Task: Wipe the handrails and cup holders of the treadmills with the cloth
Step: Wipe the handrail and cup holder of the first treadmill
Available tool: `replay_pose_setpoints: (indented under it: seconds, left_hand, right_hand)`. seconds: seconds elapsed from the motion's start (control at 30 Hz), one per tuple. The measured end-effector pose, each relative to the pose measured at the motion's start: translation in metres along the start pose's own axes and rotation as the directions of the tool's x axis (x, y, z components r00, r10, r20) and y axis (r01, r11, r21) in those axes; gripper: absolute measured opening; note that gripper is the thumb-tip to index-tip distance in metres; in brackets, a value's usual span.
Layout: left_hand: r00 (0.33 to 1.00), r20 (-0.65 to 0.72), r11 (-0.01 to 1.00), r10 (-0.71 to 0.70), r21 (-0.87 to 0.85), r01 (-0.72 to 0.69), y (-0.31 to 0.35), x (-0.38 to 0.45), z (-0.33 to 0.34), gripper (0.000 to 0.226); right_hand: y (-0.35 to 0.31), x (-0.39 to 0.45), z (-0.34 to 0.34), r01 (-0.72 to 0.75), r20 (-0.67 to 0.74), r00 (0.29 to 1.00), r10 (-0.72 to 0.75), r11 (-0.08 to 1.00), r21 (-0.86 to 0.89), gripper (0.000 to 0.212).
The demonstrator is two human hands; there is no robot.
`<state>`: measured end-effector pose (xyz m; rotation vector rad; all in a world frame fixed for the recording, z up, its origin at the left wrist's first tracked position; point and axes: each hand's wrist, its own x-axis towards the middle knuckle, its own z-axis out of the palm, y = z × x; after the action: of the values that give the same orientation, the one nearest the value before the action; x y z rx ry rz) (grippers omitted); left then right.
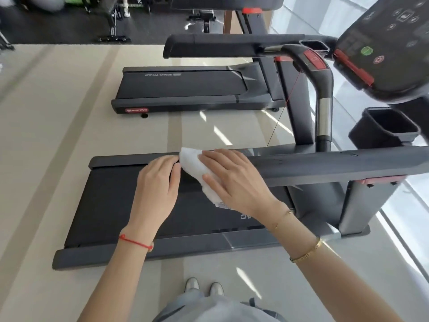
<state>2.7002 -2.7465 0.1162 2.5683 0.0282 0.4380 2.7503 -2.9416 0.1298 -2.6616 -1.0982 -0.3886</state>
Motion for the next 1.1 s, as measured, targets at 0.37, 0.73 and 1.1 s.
replay_pose_setpoints:
  seconds: [0.37,0.73,1.1]
  left_hand:
    - [0.999,0.038,0.996,-0.009,-0.083,0.012,-0.012,0.004,-0.002,0.034]
    - [0.997,0.078,0.987,-0.024,-0.159,0.036,-0.023,0.006,-0.001,0.039]
    - [0.995,0.095,0.967,-0.041,-0.246,0.064,-0.032,0.007,0.0,0.041]
  right_hand:
    - [0.028,-0.016,-0.007,-0.302,-0.126,0.953,0.275,0.899,-0.318,0.044]
    - [-0.013,0.025,0.006,-0.003,0.214,0.976,0.049,0.978,-0.21,0.045]
    - [-0.017,0.03,0.01,-0.109,0.202,0.959,0.198,0.918,-0.38,0.05]
